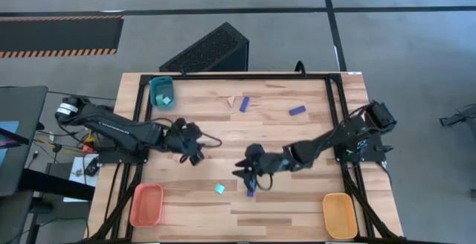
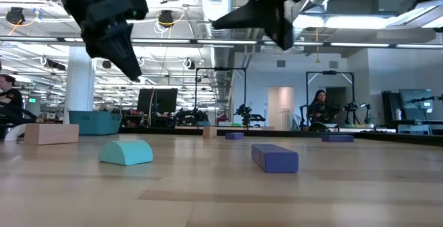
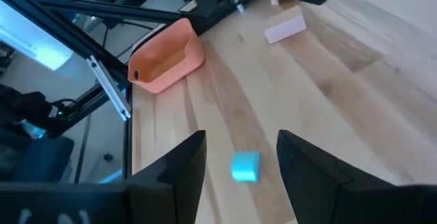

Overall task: Sort & place blocks by color
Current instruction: Put the light blue block into the blue bin

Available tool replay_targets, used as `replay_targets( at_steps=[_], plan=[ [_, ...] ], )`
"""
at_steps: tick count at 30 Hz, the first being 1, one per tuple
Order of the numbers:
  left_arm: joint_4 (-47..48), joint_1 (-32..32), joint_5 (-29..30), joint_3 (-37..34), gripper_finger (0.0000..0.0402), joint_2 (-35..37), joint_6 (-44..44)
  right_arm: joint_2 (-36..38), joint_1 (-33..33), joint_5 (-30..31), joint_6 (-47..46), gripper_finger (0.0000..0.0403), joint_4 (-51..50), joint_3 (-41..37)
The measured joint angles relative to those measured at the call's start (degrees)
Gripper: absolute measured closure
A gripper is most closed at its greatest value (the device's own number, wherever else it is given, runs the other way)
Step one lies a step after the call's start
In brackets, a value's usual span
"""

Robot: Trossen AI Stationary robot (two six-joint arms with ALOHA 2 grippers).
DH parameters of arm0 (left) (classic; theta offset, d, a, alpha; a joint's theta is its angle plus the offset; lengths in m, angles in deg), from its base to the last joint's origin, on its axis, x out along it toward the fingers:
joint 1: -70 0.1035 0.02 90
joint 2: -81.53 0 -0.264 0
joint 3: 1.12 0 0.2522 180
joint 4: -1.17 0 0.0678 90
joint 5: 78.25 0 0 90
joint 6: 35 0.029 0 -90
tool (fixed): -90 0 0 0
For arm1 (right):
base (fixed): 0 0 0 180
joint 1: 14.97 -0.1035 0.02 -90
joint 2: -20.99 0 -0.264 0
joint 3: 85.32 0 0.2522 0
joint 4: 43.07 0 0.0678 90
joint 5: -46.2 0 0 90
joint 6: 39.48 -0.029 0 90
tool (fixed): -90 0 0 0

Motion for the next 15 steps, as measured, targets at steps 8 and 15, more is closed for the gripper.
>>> replay_targets(
  at_steps=[8,15],
  plan=[
    [-12.5,-9.6,4.4,0.0,0.0235,0.0,0.7,-4.9,-8.9,7.7,-1.4,0.02,-0.7,1.5],
    [-12.9,-15.8,3.4,0.0,0.0235,0.0,-1.4,-16.9,-11.9,7.9,8.0,0.0191,-0.1,11.1]
  ],
)
